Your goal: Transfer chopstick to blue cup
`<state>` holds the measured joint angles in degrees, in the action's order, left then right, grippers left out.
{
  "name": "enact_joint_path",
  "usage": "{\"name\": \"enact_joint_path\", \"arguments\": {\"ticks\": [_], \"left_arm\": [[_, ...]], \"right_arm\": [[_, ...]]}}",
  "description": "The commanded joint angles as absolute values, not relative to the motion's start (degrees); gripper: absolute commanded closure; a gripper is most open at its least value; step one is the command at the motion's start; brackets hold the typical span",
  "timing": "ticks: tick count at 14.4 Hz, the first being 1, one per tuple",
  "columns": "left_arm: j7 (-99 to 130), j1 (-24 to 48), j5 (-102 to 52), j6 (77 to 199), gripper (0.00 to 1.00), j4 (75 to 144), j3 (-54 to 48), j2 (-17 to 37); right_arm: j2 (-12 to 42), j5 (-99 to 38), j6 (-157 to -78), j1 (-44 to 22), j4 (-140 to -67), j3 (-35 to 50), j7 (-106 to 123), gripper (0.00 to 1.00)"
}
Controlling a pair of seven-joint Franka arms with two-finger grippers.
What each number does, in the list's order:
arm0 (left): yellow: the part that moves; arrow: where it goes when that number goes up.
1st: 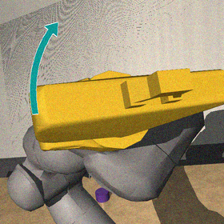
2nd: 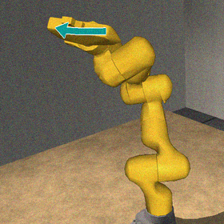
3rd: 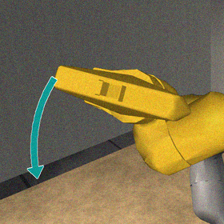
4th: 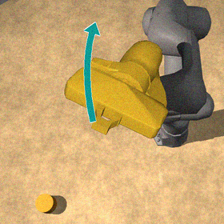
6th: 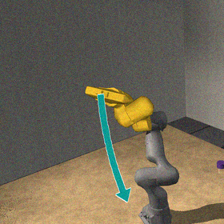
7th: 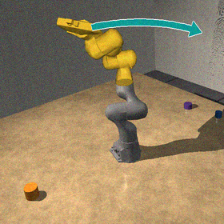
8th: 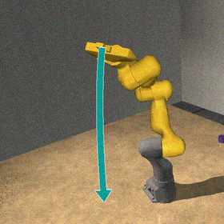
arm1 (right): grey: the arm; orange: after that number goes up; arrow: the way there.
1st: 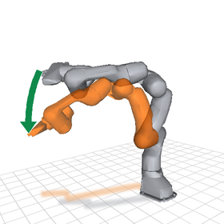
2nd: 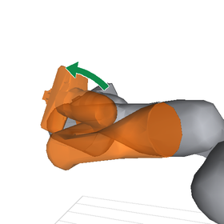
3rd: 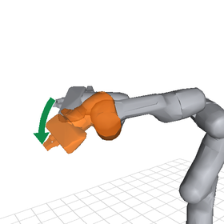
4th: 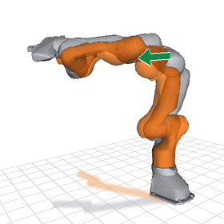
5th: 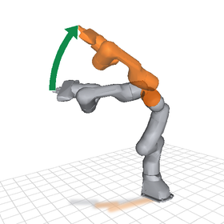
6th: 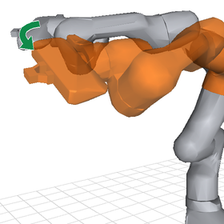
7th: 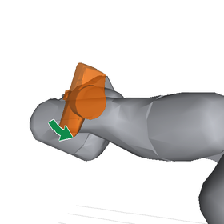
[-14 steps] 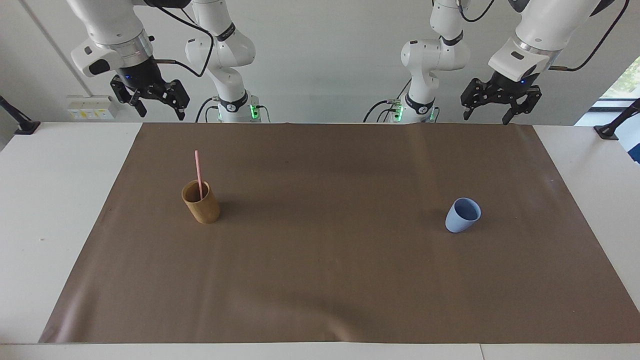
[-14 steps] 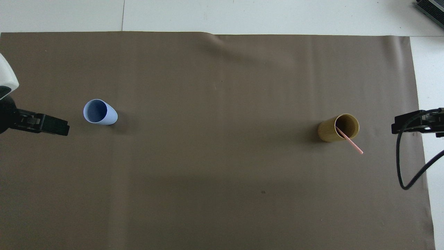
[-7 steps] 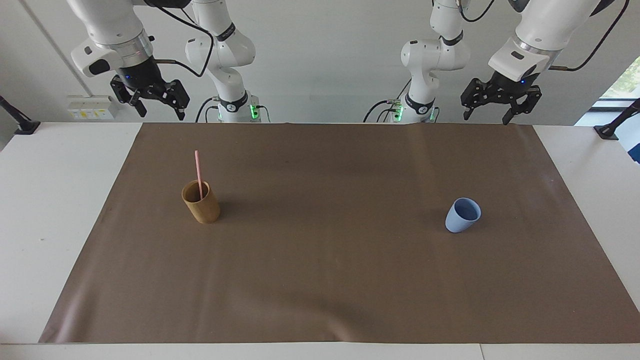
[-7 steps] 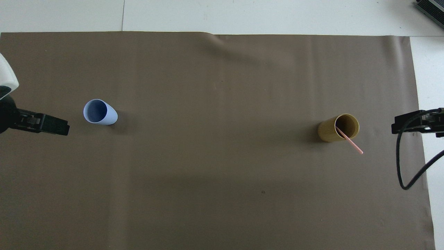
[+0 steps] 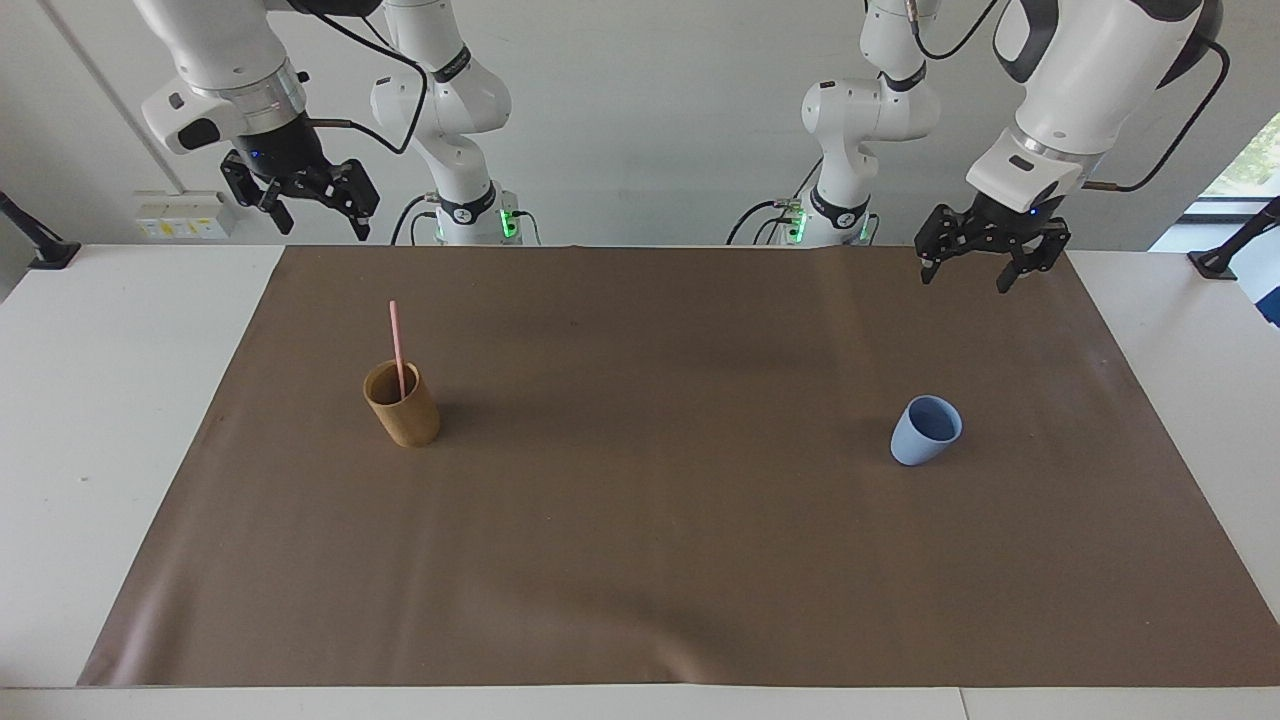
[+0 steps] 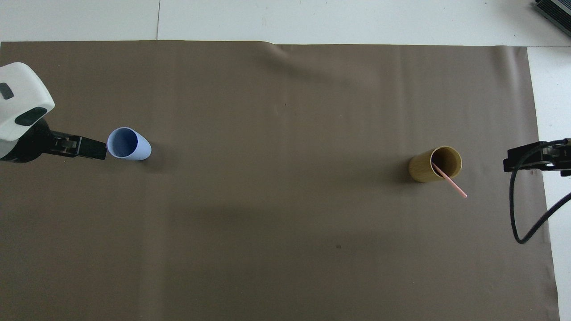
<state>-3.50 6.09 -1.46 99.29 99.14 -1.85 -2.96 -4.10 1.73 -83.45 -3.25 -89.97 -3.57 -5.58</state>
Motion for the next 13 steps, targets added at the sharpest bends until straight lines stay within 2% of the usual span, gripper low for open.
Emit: {"name": "enact_joint_path", "arguments": {"ticks": [1, 5, 10, 13], "left_arm": [[-6.7, 2.9, -1.2, 108.6, 0.00, 106.4, -1.9, -3.6], [-12.0, -0.7, -1.2, 115.1, 0.00, 106.8, -1.9, 2.4], [-12.1, -1.1, -1.2, 122.4, 0.00, 107.4, -1.9, 9.7], [-12.0, -1.0, -1.2, 127.8, 0.00, 112.0, -1.9, 10.6]], "right_arm": [[-4.4, 0.6, -83.1, -2.6, -90.0, -3.4, -6.5, 0.00], [-4.4, 0.6, -83.1, -2.6, -90.0, -3.4, -6.5, 0.00], [-4.4, 0.6, -83.1, -2.6, -90.0, -3.4, -6.5, 0.00], [-4.4, 0.6, -83.1, -2.6, -90.0, -3.4, -6.5, 0.00]]}}
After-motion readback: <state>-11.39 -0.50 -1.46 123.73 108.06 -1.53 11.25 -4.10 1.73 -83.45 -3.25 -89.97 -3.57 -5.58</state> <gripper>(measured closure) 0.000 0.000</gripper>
